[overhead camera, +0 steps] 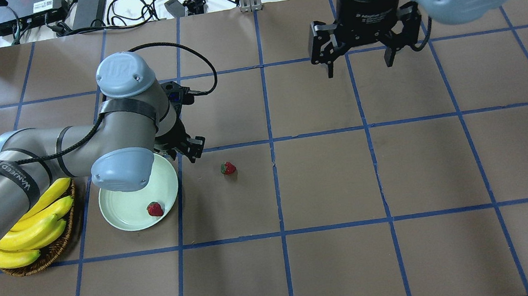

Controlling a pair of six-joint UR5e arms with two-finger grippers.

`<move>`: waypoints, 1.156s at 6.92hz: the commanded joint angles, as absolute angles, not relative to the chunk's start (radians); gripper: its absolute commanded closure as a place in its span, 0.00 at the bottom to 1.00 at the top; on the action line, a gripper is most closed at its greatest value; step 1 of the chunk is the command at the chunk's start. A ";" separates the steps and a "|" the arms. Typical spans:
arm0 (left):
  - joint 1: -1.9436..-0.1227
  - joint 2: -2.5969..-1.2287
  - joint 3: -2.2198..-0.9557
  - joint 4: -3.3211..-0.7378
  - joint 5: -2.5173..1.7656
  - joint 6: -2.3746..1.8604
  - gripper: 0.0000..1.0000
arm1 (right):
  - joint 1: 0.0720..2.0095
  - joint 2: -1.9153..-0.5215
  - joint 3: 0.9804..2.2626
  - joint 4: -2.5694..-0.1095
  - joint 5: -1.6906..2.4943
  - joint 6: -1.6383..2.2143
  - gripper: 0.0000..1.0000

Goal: Collect all strawberries into plate
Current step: 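Reach the left gripper to the last strawberry and grasp it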

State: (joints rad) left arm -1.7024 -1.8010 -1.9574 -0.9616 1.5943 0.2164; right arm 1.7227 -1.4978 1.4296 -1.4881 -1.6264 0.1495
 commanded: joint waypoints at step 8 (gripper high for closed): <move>-1.802 -1.939 -1.956 -0.885 1.529 0.414 0.34 | 1.660 -1.520 1.440 -1.577 -1.571 0.063 0.00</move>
